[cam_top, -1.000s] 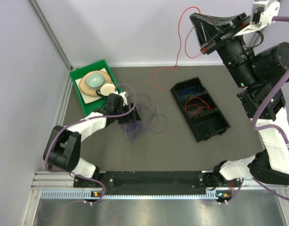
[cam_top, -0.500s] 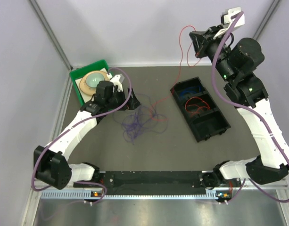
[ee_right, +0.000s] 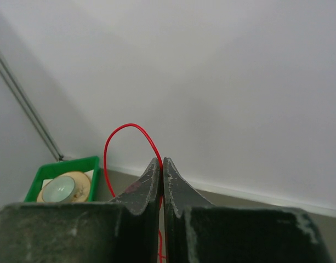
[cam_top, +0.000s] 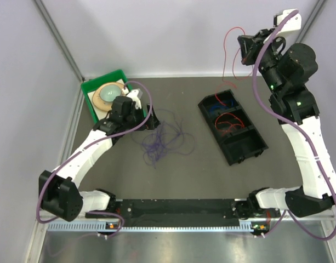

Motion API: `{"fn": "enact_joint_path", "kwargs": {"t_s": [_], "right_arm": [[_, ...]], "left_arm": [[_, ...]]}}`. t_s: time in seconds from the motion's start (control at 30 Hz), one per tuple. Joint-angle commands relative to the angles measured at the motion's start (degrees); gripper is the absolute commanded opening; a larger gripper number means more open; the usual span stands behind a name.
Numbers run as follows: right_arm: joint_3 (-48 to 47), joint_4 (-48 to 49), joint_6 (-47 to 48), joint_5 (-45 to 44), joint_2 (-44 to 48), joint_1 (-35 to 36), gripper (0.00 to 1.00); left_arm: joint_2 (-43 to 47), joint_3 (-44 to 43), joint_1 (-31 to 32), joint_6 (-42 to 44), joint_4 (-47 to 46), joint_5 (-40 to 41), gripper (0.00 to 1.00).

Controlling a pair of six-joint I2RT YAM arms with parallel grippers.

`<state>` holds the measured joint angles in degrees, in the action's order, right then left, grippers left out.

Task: Untangle the cables

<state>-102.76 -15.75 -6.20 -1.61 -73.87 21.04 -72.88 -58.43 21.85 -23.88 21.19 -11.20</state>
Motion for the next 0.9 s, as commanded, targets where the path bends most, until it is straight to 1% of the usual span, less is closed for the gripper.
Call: {"fn": "enact_joint_path", "kwargs": {"t_s": [0.0,0.43,0.73,0.87], "right_arm": [[-0.42,1.77,0.75,0.20,0.74,-2.92,0.00],[5.63,3.00,-1.62,1.34,1.62,-8.11,0.00],[10.99,4.58,-3.64,3.80,3.81,-13.30,0.00],[12.23,5.02,-4.44,4.85,4.17,-15.32,0.00]], "left_arm": [[2.74,0.16,-0.14,0.41,-0.71,1.27,0.93],[3.10,0.69,-0.14,0.85,0.61,1.97,0.93],[3.27,0.60,-0.14,0.94,0.69,1.97,0.93],[2.66,0.87,-0.14,0.51,-0.89,-3.55,0.93]]}}
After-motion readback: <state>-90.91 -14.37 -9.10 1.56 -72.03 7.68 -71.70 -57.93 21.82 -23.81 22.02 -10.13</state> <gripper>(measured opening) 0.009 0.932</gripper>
